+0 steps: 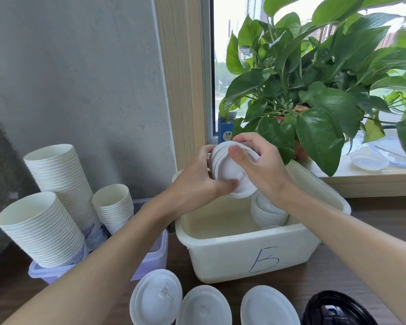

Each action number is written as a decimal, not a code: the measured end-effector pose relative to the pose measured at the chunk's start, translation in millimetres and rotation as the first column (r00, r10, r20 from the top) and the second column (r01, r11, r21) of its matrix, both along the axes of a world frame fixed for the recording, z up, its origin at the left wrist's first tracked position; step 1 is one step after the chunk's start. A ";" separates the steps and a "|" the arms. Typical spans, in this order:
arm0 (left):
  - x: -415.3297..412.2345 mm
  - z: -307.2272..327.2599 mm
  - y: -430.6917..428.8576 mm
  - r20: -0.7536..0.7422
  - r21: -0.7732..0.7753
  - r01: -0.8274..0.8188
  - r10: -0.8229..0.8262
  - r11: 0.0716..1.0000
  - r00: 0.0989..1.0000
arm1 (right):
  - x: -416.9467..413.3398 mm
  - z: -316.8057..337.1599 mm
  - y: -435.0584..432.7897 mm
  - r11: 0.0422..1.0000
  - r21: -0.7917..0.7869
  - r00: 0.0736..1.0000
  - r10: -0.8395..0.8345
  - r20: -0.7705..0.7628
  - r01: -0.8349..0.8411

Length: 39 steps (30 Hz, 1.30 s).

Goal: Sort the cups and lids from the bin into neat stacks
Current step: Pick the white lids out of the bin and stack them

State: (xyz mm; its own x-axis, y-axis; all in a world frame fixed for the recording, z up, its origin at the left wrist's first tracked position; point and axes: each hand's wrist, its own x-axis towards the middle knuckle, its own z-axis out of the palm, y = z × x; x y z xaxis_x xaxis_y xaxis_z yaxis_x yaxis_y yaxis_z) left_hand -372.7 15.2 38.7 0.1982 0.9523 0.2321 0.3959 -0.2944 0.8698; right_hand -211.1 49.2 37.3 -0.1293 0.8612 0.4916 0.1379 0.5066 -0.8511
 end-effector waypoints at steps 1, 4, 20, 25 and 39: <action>-0.1 0.3 -0.5 0.009 0.011 -0.007 0.007 1.000 1.000 | -0.4 0.4 -0.3 1.000 0.001 1.000 0.003 0.004 -0.003; -3.2 -0.2 -0.9 0.033 0.064 -0.042 0.040 0.997 0.999 | -2.2 1.8 -2.8 1.000 0.004 1.000 0.023 0.002 -0.023; -8.0 -2.8 2.6 0.063 0.124 0.008 -0.016 0.992 0.998 | -3.9 0.8 -3.5 0.999 0.048 0.999 -0.005 0.052 0.003; -6.2 -2.0 6.1 0.035 0.119 0.022 -0.026 0.993 0.999 | 0.5 -1.6 -0.3 0.998 -0.007 0.997 0.060 0.049 -0.060; -8.3 -2.8 7.5 0.017 0.088 -0.031 0.030 0.996 0.999 | -0.8 -0.7 -3.8 0.998 0.035 0.996 0.043 0.076 -0.046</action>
State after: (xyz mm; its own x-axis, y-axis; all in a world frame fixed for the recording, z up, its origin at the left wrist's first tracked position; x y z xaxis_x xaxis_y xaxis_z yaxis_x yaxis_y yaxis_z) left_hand -381.0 22.6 35.9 0.1651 0.9336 0.3180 0.3926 -0.3580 0.8471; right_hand -211.9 45.4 36.6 -0.2049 0.8354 0.5101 0.1769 0.5441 -0.8201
